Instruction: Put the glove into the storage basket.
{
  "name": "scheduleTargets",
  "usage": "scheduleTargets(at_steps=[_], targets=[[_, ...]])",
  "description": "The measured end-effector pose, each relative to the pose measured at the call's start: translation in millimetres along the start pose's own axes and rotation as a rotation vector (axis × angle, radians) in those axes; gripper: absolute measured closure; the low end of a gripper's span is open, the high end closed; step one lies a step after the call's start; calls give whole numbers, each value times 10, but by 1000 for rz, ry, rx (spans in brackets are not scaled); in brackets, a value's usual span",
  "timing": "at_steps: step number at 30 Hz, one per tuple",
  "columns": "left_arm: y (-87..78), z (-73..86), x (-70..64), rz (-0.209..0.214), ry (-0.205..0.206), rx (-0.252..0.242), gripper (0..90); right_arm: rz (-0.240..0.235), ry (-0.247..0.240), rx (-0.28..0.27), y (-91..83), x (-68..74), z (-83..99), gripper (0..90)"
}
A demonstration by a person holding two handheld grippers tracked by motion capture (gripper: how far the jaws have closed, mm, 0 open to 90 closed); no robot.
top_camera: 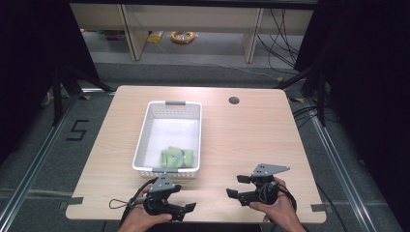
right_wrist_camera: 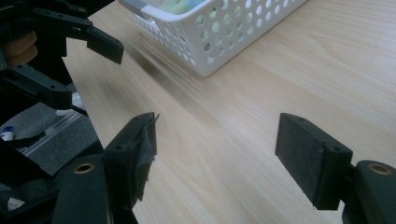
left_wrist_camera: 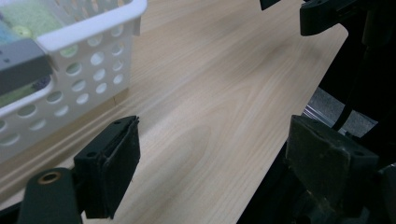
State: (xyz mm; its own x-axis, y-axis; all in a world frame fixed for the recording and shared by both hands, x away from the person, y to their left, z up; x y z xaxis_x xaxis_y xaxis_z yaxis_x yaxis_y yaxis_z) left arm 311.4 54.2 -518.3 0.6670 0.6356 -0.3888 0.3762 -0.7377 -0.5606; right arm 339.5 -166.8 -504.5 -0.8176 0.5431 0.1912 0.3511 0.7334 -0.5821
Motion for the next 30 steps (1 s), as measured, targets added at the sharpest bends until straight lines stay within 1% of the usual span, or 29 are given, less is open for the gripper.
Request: scheduleTargets(at_steps=[1,2,3,4,5,6,7,8,9,10,11,12,13,14,15,16,17,18,19,20,21,22,23,24,25,26,27,29,30], targets=[[4,18,-5,-4,-17,0,172,-9,17,-2,-1,27,13,297],[4,27,-2,-1,-5,4,172,10,-34,-6,-7,-10,20,294],[3,37,0,-6,-1,3,172,-10,-1,-5,-4,34,35,290],[4,45,2,-1,8,4,172,-11,-21,-3,-9,22,47,284],[4,45,2,-1,8,4,172,-11,-21,-3,-9,22,47,284],[7,74,-9,-15,-16,4,171,-4,-11,4,-18,58,79,272],[7,74,-9,-15,-16,4,172,-4,-11,4,-18,58,79,272],[23,95,-7,-13,-3,0,172,-4,-34,-5,-4,54,101,259],[23,95,-7,-13,-3,0,172,-4,-34,-5,-4,54,101,259],[24,133,16,-34,25,21,172,-5,-10,9,-11,92,142,243],[24,133,16,-34,25,21,172,-5,-10,9,-11,92,142,243],[34,156,-5,-30,9,17,172,0,-38,5,-1,91,168,238],[34,156,-5,-30,9,17,172,-16,-54,12,6,92,186,235],[34,183,-7,-39,17,24,172,-4,-60,15,11,87,207,234],[34,183,-7,-39,17,24,172,-4,-60,15,11,87,207,234],[38,210,-7,-45,24,29,172,17,-60,34,9,101,253,232],[38,210,-7,-45,24,29,172,17,-60,34,9,101,253,232],[36,233,-6,-45,38,41,172,18,-49,44,9,128,276,231],[43,245,-12,-44,28,40,172,28,-67,49,9,118,297,231],[51,277,-10,-39,47,50,172,25,-73,54,16,137,326,232],[51,304,0,-45,51,66,173,26,-61,64,15,156,346,232],[53,327,20,-62,57,77,173,37,-82,67,16,141,360,232],[53,327,20,-62,57,77,173,37,-82,67,16,141,360,232],[48,336,8,-57,65,68,174,44,-96,83,7,153,395,233],[48,336,8,-57,65,68,174,45,-97,79,10,165,405,233],[43,346,1,-51,55,62,174,46,-112,81,9,164,420,233],[37,350,-1,-54,59,61,173,46,-109,91,7,178,440,233],[35,361,-3,-60,59,63,173,30,-129,92,13,189,462,232],[43,374,-20,-62,49,55,173,30,-129,92,13,189,462,232]])
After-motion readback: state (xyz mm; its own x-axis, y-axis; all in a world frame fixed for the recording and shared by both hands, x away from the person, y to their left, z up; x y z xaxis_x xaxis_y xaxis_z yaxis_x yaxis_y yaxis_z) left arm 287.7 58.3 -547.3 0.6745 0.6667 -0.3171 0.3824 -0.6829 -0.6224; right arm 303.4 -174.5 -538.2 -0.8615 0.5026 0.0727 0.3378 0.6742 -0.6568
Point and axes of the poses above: each handheld gripper's, and its own axes: y roughly forward along the jaws, z roughly out of its underside, x roughly to its left, the point moved 7 cm from there along y, roughly forward along the jaws, and after that the axes turned 8 degrees about -y, right-handed, at the moved point
